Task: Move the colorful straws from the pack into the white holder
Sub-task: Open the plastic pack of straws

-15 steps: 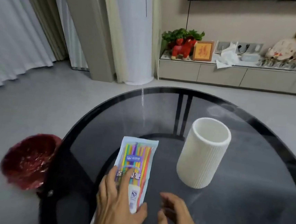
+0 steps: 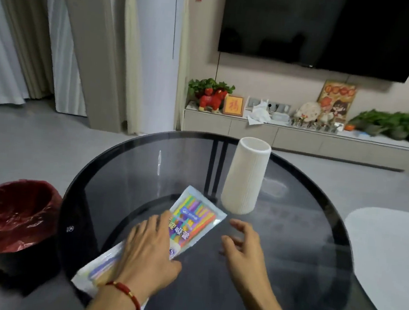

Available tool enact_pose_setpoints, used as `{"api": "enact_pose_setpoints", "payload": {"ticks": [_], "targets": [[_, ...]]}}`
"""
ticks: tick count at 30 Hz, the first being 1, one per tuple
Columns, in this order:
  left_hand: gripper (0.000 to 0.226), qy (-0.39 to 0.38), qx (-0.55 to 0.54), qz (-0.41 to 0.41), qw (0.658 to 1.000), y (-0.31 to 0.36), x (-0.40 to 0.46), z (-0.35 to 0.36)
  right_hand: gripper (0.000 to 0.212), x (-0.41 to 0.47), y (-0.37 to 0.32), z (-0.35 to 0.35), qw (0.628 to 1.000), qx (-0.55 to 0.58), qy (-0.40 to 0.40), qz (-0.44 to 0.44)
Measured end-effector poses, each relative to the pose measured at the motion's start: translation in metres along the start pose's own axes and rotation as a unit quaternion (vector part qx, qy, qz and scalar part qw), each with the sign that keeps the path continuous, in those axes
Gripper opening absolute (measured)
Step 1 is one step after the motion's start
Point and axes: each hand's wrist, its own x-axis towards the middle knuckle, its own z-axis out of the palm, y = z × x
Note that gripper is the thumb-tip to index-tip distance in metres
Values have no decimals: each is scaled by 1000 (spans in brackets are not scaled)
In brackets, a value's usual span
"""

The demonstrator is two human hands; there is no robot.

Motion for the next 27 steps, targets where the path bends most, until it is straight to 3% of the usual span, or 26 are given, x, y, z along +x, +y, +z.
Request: {"api": "enact_pose_setpoints", "payload": {"ticks": [3,7,11,14,17,20,27], "targets": [[108,21,25,74,997,-4,-14,-18,43,-5,-24,-24,999,-39,17,13],[112,62,58,154,984,4,-26,-35,28,-19,-61,-56,993,-112,-34,2],[117,32,81,156,984,23,-21,-41,27,-32,-54,-67,999,-1,-46,29],[94,4,-19,166,986,48,-16,-41,24,-28,-44,-57,997,44,-49,41],[54,40,-153,157,975,58,-10,-31,24,-17,-30,-38,984,137,-100,53],[25,91,-187,130,969,56,-7,-14,32,-8,-19,-27,954,233,-171,80],[36,110,-193,87,971,61,5,-8,32,3,-17,-17,921,326,-193,97]]}}
